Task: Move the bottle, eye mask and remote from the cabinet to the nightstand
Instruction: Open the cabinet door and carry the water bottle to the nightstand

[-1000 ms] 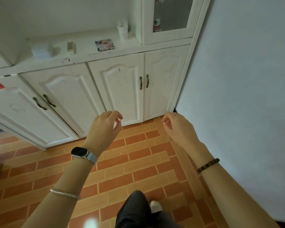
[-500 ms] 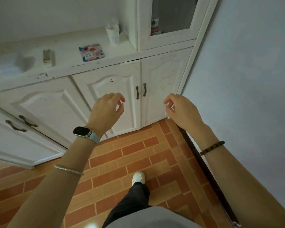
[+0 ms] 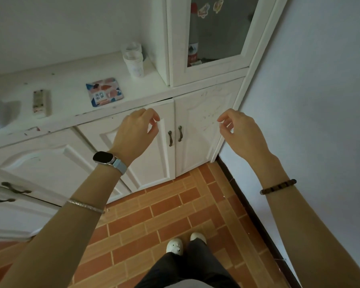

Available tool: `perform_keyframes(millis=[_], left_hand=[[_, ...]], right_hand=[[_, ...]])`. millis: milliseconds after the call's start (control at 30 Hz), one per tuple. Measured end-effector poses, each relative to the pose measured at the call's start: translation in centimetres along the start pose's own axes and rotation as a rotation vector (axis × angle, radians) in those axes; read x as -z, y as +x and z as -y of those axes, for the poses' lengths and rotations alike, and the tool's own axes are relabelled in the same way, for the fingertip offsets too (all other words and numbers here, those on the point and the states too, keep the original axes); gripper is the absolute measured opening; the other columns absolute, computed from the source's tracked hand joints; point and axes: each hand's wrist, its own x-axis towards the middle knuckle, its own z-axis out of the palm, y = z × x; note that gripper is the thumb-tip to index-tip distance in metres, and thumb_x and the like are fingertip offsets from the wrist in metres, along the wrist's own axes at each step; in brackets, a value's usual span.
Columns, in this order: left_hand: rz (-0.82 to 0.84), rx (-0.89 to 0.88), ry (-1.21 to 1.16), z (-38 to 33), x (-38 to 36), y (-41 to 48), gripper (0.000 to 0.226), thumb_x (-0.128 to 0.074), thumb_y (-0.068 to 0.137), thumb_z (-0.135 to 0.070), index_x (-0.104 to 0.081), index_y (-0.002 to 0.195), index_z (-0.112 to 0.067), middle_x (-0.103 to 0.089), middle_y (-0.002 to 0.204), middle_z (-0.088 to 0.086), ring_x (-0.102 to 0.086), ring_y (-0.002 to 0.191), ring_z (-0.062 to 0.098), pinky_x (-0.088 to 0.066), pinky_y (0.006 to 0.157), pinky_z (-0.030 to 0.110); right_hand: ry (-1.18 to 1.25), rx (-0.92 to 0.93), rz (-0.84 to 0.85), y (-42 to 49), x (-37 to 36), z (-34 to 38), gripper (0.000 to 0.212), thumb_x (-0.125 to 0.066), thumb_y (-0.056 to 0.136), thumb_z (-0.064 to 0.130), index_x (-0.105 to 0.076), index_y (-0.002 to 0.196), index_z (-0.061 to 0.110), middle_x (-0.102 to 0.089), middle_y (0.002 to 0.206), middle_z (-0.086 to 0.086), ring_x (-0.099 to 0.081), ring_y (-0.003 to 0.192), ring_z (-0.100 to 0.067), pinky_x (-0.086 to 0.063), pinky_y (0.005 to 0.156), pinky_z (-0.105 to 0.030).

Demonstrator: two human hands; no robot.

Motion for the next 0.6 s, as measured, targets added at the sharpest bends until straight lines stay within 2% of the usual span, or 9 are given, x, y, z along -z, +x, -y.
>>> perform_keyframes(millis=[200, 367, 600], left_hand=[[-0.041, -0.023, 0.033, -0.5, 1.0, 5.3, 0.012, -0.054, 0.089, -0.014, -0.06, 0.099, -0.014, -0.064, 0.09, 0.002, -0.059, 0.081, 0.021, -0.051, 0.073, 0.04], [-0.128, -0.055, 0.066, -1.1, 3.0, 10.1, 0.011, -0.054, 0.09, -0.014, -0.06, 0.099, -0.013, -0.064, 0.09, 0.003, -0.059, 0.08, 0.02, -0.05, 0.074, 0.037], [-0.249, -0.129, 0.1, -2.3, 6.6, 16.7, 0.008, -0.057, 0.087, -0.011, -0.061, 0.094, -0.013, -0.063, 0.085, 0.002, -0.058, 0.076, 0.021, -0.05, 0.069, 0.039]], right_hand=[[0.019, 0.073, -0.05, 6.2, 2.1, 0.6, 0.014, -0.052, 0.093, 0.021, -0.058, 0.106, 0.021, -0.063, 0.097, 0.003, -0.059, 0.088, -0.014, -0.053, 0.074, -0.034], [0.009, 0.132, -0.099, 11.0, 5.1, 2.0, 0.014, -0.052, 0.094, 0.025, -0.057, 0.107, 0.022, -0.064, 0.099, 0.003, -0.06, 0.088, -0.013, -0.054, 0.077, -0.031], [0.073, 0.242, -0.173, 17.0, 10.6, 4.5, 0.011, -0.054, 0.093, 0.024, -0.059, 0.102, 0.025, -0.063, 0.095, 0.007, -0.061, 0.084, -0.008, -0.055, 0.078, -0.034]])
